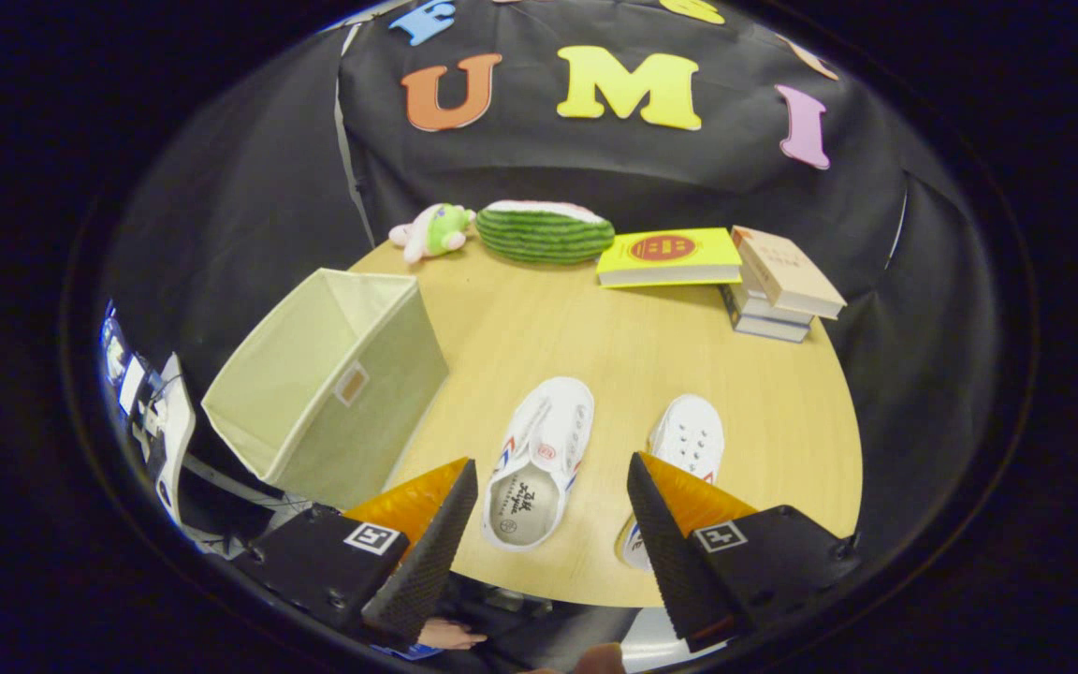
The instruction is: Open the storage box then place both shoes into the box .Put the left shoe in first, then the right shoe, with the right side of both shoes facing outward in a uniform manner.
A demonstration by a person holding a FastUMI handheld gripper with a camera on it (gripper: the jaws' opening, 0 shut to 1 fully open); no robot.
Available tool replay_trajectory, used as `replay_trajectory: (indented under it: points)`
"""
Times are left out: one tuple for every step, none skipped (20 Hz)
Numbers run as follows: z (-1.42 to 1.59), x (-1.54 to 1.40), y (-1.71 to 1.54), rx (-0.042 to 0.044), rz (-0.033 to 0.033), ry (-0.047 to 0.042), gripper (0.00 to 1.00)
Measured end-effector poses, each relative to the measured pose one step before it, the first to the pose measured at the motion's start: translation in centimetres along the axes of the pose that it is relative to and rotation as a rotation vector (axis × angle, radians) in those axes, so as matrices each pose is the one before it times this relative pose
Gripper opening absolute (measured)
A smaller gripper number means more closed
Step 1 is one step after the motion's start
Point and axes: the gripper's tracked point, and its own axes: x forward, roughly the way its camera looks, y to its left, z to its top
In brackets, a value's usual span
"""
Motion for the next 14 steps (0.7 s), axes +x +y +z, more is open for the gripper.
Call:
replay_trajectory:
  points:
    - [-0.708,1.118,-0.266,0.01258,0.00417,0.03221,0.98]
    - [-0.538,1.11,-0.332,0.00985,0.00386,0.02803,0.98]
    - [-0.313,1.094,-0.381,0.00902,-0.00225,0.02416,0.98]
    - [-0.326,1.07,-0.455,0.00874,-0.00141,0.02091,0.98]
    - [-0.282,1.059,-0.285,0.00746,0.00236,0.02018,0.98]
    - [-0.316,0.93,-0.281,0.0101,0.00488,0.0233,0.98]
    - [-0.286,0.847,-0.166,0.01222,0.00485,0.01948,0.98]
    - [-0.197,0.89,-0.207,0.01136,0.00294,0.02098,0.98]
    - [-0.104,0.809,-0.109,0.00958,0.00745,0.01863,0.98]
    - [-0.103,0.753,-0.006,0.00724,0.00814,0.01776,0.98]
    - [0.142,0.623,-0.086,0.00154,0.00227,0.01118,0.98]
    - [0.02,0.636,-0.268,-0.00356,-0.00416,0.0116,0.98]
    - [0.159,0.567,-0.356,0.0008,-0.00593,0.00673,0.97]
    - [0.016,0.526,-0.146,0.00715,0.00082,0.0098,0.97]
